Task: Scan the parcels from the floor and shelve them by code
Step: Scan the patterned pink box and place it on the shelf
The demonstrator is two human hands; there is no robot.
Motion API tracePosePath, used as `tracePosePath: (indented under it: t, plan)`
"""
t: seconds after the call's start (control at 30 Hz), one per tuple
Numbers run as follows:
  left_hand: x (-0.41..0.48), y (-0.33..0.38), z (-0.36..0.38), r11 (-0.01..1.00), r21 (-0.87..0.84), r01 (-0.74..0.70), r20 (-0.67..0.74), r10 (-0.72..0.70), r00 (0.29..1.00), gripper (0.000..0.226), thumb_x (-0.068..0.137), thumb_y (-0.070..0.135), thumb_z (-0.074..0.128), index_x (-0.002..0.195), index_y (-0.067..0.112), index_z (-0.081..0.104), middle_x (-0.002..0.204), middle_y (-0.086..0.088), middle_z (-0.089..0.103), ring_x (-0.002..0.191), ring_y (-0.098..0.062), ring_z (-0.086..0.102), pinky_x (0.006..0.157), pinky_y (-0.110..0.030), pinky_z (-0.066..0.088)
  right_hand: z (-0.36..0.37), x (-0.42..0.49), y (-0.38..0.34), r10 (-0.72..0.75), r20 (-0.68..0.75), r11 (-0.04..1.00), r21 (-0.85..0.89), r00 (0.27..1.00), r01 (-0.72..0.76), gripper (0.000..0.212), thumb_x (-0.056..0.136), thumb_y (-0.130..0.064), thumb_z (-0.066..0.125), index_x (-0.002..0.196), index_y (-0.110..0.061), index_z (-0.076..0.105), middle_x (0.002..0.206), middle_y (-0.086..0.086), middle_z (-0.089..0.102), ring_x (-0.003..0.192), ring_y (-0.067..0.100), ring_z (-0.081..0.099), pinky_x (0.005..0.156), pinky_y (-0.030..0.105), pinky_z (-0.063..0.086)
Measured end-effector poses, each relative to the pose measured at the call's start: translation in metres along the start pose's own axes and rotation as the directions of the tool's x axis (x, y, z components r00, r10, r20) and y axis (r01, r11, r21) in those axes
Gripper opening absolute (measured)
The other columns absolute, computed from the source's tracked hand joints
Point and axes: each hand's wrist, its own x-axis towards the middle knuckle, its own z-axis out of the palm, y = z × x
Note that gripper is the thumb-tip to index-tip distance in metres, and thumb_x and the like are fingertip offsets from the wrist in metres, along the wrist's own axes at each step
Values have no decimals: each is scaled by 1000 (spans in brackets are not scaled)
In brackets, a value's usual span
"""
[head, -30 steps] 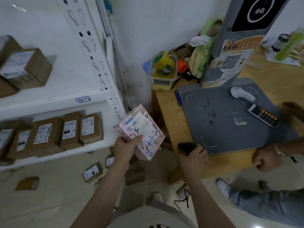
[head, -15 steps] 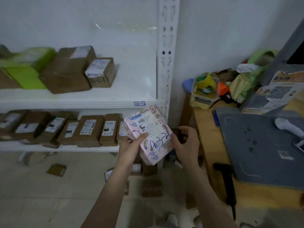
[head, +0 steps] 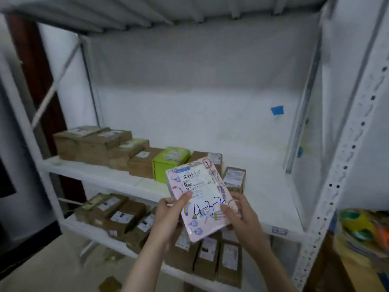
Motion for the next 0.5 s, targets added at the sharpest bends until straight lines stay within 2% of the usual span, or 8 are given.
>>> tracePosePath:
  t: [0.1,0.17,0.27,0.3,0.33,0.4,0.43,0.5]
  plan:
    - [13,62,-30,987,53,-148,-21,150,989,45,86,33,76,112,0,57,99,-13,76,86,-26,75,62,-29,54,30,32,-57,-125,40,992,14,991,124,26,95,-6,61,113,-24,55,90,-11,70,66,-7,63,52,9,43]
    - [21,105,-45,970,105,-220,3,221,975,44,88,39,72,112,3,61,97,-8,77,82,-20,75,65,-30,56,48,51,-97,-225,49,974,11,973,225,28,96,-9,61,118,-23,53,100,-12,68,72,-13,63,58,6,43]
    - [32,172,-62,924,190,-331,25,332,943,49,89,51,69,115,10,66,101,-4,78,87,-19,76,82,-38,60,75,79,-150,-367,16,930,-13,930,367,29,95,-20,64,121,-27,53,102,-12,68,83,-7,65,67,9,45]
    - [34,194,-66,903,221,-369,27,373,927,48,90,53,65,114,11,66,98,-3,78,83,-15,75,78,-34,60,83,89,-168,-407,-1,913,-18,914,407,30,95,-23,64,122,-27,52,102,-11,68,83,-5,65,66,11,45]
    - [33,217,-68,878,244,-411,30,417,908,44,95,51,60,111,11,66,92,0,77,73,-9,74,67,-25,58,90,99,-185,-439,-14,898,-19,898,439,31,95,-27,64,123,-28,51,104,-12,67,83,-3,64,64,14,45]
    - [34,259,-73,824,290,-486,39,498,867,35,102,46,50,102,13,64,74,6,69,49,2,64,45,-13,45,104,118,-221,-498,-36,867,-22,866,498,36,95,-41,62,126,-29,49,108,-12,64,81,3,62,61,21,43]
    - [35,279,-74,800,322,-507,40,523,851,35,103,46,47,97,15,62,68,7,64,41,4,58,40,-11,40,110,128,-238,-523,-50,852,-23,851,523,42,91,-49,59,127,-29,48,111,-11,63,83,6,62,62,24,44]
    - [39,317,-77,756,355,-550,25,581,814,38,103,48,45,102,15,63,75,4,67,49,2,61,42,-13,41,123,147,-268,-568,-93,822,-16,818,569,50,84,-58,54,125,-30,48,116,-8,62,95,15,63,69,33,49]
